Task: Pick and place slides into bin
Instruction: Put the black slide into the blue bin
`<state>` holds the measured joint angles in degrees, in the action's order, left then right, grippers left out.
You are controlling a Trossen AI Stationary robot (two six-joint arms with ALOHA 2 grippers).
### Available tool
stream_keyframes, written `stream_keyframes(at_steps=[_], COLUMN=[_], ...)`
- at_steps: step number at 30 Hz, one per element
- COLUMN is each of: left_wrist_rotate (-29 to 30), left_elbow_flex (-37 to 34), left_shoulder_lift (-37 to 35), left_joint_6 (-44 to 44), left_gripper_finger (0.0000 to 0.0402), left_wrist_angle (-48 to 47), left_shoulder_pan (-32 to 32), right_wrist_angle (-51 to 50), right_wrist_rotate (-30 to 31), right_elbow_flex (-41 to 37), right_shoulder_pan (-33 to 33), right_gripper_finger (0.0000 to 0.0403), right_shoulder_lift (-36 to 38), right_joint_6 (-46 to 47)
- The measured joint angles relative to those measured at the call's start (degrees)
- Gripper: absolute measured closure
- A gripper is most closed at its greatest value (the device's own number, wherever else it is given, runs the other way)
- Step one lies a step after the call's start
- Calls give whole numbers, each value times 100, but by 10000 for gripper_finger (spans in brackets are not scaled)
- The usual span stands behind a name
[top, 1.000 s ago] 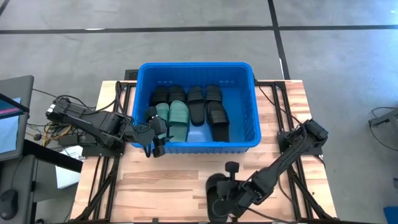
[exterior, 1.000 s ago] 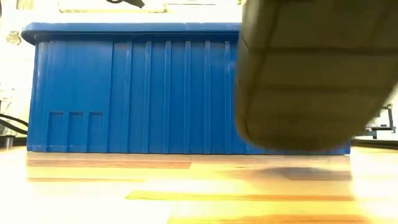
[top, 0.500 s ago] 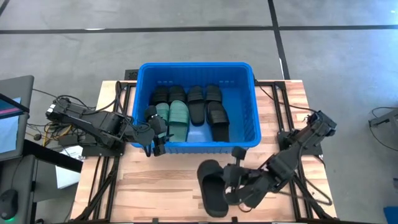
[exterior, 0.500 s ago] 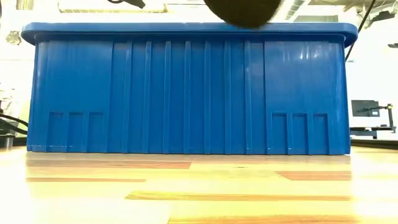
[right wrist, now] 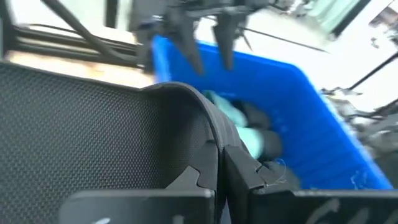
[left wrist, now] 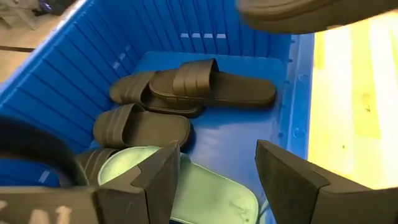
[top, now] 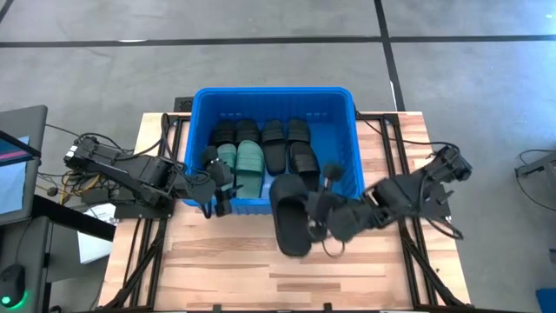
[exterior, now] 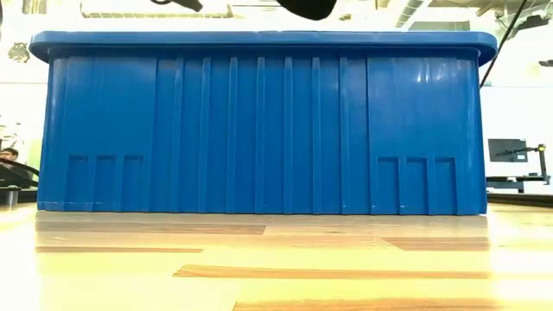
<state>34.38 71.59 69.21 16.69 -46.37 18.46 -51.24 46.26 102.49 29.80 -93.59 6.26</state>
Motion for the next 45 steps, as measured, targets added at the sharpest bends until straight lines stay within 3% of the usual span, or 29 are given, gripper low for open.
stream_keyframes(at_steps=[10, 15, 24, 30, 36, 45], left_wrist_rotate=[263, 727, 1540, 2213, 2605, 2744], left_elbow_flex=[0, 0, 0, 0, 0, 2], left_shoulder_lift=[2, 2, 2, 2, 2, 2], left_joint_6=[-88, -96, 498, 1025, 1285, 1099], left_gripper_finger=[203, 203, 203, 203, 203, 203], left_wrist_angle=[410, 391, 391, 388, 378, 299], left_shoulder_pan=[0, -7, -171, -186, -184, -385], right_wrist_angle=[33, 80, 1033, 1767, 2299, 3259], right_wrist_rotate=[-13, -201, -1332, -1944, -2635, -3014], right_elbow_flex=[-159, -367, -1099, -1684, -2289, -3075], right_shoulder_pan=[-1361, -2077, -3251, -3634, -3934, -4030], right_gripper_finger=[403, 403, 403, 403, 403, 403], right_shoulder_lift=[-43, -49, -47, -49, -49, -49], right_joint_6=[-1481, -2016, -3283, -4076, -4278, -4432])
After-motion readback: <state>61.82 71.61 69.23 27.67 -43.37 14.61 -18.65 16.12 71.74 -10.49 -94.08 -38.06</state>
